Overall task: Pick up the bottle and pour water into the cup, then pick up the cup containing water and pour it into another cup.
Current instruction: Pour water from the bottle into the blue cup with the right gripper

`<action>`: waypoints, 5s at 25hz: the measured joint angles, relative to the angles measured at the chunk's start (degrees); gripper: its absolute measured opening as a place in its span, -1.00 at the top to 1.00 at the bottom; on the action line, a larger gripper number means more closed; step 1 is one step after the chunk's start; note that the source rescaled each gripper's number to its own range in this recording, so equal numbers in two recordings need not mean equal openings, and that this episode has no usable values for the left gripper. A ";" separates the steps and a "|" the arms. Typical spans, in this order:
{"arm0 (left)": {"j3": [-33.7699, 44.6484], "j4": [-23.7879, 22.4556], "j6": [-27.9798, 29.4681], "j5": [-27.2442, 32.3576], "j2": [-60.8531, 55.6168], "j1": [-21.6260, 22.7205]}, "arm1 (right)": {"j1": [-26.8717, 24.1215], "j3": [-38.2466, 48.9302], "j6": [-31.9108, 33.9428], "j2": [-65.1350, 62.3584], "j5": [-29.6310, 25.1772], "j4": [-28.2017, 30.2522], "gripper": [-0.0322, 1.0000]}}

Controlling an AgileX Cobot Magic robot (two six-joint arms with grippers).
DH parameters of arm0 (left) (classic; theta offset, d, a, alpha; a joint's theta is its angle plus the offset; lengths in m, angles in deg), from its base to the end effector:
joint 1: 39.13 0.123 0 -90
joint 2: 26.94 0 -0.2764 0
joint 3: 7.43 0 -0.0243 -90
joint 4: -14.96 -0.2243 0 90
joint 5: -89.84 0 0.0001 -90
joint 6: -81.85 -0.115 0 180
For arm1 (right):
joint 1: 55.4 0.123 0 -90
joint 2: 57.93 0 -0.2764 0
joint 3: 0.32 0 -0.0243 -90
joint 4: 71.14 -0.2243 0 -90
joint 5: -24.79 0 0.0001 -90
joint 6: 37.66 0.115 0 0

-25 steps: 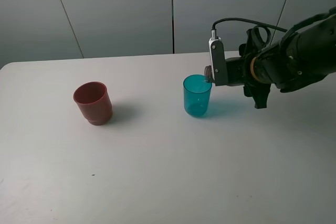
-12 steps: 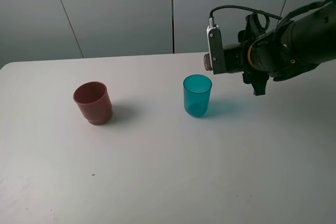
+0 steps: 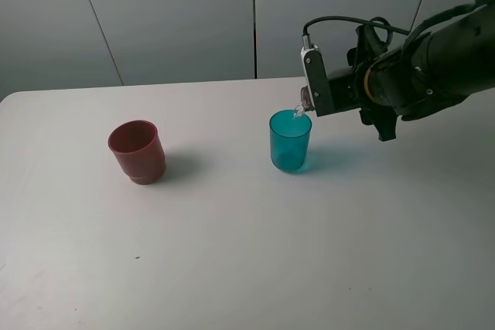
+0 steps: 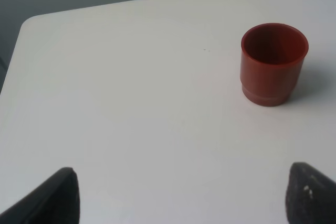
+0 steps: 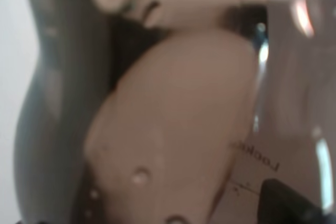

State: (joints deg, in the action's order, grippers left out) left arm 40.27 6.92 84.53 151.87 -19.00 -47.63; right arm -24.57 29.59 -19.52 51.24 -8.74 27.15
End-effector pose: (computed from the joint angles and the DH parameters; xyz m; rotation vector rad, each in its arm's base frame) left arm 0.0010 0.0142 0.2552 0.0945 2.0438 0.0464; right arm 0.3120 0.1129 0.1641 -1.8472 1.6035 -1.0987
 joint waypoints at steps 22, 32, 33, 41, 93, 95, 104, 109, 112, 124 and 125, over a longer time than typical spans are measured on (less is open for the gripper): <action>0.00 0.00 0.00 0.00 0.00 0.00 | 0.00 0.00 -3.86 0.00 -1.52 0.00 0.87; 0.00 0.00 0.00 0.00 0.00 0.00 | 0.00 -0.82 -5.38 0.00 -1.77 0.22 0.87; 0.00 0.00 0.00 0.00 0.00 0.00 | 0.00 -1.28 -5.37 0.00 -1.90 0.22 0.87; 0.00 0.00 0.00 0.00 0.00 0.00 | 0.00 -2.31 -7.69 0.00 -3.22 0.76 0.87; 0.00 0.00 0.00 0.00 0.00 0.00 | 2.50 -5.73 -20.34 0.00 -5.28 0.98 0.87; 0.00 0.00 0.00 0.00 0.00 0.00 | 2.62 -5.73 -20.69 0.00 -5.39 0.98 0.87; 0.00 0.00 0.00 0.00 0.00 0.00 | 3.83 -5.73 -22.73 0.00 -7.08 0.98 0.87; 0.00 0.00 0.00 0.00 0.00 0.00 | 3.83 -5.73 -23.12 0.00 -7.83 0.98 0.87; 0.00 0.00 0.00 0.00 0.00 0.00 | 3.83 -5.73 -23.12 0.00 -7.93 0.98 0.87; 0.00 0.00 0.00 0.00 0.00 0.00 | 3.83 -5.73 -20.86 0.00 -6.74 0.98 0.87; 0.00 0.00 0.00 0.00 0.00 0.00 | 3.83 -5.73 -20.31 0.00 -6.43 0.98 0.87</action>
State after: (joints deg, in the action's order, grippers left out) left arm 40.27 6.92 84.53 151.87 -19.00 -47.63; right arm -20.75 23.86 -39.83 51.24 -15.17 28.13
